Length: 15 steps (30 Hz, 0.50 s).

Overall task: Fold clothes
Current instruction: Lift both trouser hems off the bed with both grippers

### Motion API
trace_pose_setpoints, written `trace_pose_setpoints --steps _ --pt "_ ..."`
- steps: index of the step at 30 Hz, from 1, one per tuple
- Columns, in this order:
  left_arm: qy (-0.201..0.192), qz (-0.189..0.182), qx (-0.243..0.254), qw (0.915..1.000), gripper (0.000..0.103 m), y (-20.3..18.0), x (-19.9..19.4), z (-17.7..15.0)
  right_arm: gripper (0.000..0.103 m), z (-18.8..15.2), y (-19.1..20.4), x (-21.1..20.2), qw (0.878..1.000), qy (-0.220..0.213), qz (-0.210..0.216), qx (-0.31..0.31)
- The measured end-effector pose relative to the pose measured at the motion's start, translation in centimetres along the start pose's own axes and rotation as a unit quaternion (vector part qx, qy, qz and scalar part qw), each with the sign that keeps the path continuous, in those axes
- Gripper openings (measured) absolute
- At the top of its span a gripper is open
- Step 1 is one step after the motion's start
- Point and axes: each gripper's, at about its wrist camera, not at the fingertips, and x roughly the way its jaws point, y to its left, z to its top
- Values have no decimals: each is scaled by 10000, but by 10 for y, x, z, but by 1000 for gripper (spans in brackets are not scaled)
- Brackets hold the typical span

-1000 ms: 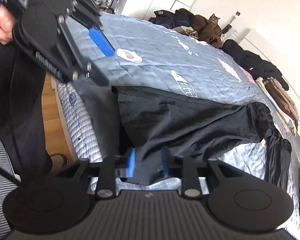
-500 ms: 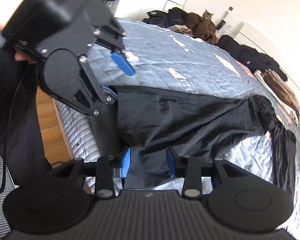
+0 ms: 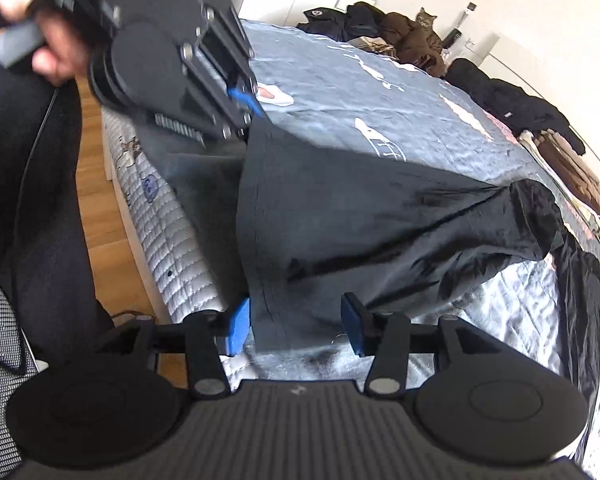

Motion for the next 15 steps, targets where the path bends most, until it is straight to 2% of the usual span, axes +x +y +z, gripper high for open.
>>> trace_pose_setpoints --steps 7,13,15 --pt "219 -63 246 9994 2 -2 -10 -9 48 1 17 -5 9989 -145 25 -443" --pt "196 -157 27 9997 2 2 -6 -10 48 -5 26 -12 9964 -177 347 -750" --pt "192 -204 -48 9996 2 4 -7 -10 48 -6 33 -12 9940 -180 326 -1029"
